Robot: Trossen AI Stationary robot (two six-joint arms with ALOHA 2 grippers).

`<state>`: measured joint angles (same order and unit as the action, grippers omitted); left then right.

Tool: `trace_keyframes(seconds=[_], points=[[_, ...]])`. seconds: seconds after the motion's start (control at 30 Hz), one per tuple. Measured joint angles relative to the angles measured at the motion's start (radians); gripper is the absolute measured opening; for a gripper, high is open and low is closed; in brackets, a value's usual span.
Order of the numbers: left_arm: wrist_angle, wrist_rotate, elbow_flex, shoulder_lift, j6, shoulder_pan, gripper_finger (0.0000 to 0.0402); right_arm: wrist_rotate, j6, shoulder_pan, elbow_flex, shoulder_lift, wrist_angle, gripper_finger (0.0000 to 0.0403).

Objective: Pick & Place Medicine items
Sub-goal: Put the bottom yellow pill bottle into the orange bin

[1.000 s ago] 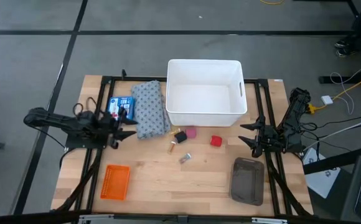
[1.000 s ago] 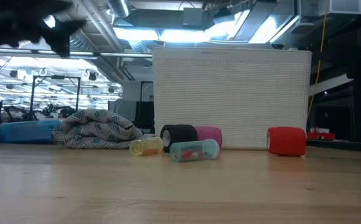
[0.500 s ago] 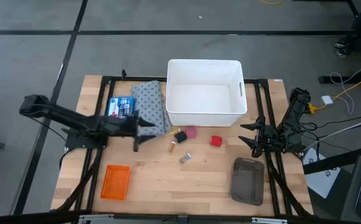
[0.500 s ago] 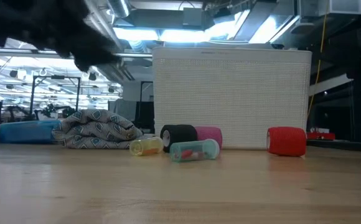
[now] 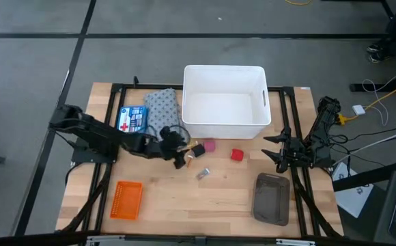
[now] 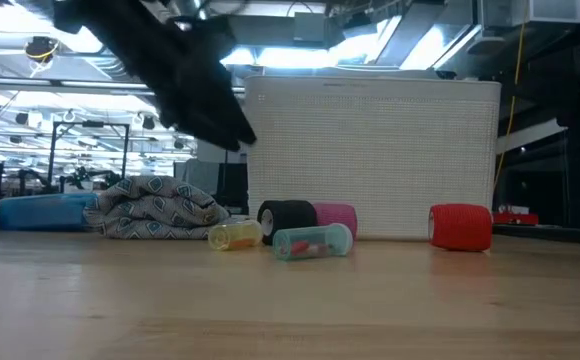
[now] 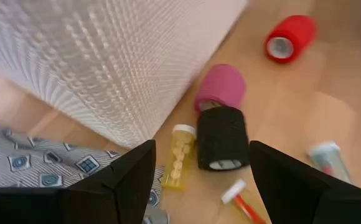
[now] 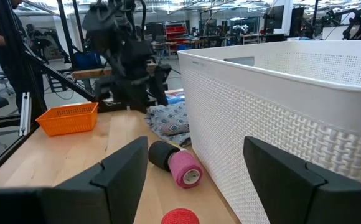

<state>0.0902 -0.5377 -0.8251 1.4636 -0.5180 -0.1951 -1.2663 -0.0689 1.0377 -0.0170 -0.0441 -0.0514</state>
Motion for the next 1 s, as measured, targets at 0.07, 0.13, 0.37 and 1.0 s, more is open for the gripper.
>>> trace_keyframes(seconds=[0.07,0.13,0.37,1.0], points=[[0.039,0.002,-0.034,0.046,-0.068,0.000,0.0255,0.000,0.000,0.000,0.000,0.000,0.000,0.0265],[0.047,0.011,-0.059,0.090,-0.125,-0.001,0.0255,0.000,0.000,0.000,0.000,0.000,0.000,0.0265],[0.050,0.038,-0.124,0.197,-0.250,-0.008,0.0255,0.000,0.000,0.000,0.000,0.000,0.000,0.0265],[0.218,0.118,-0.183,0.259,-0.421,-0.009,0.0255,0.000,0.000,0.000,0.000,0.000,0.000,0.0265]])
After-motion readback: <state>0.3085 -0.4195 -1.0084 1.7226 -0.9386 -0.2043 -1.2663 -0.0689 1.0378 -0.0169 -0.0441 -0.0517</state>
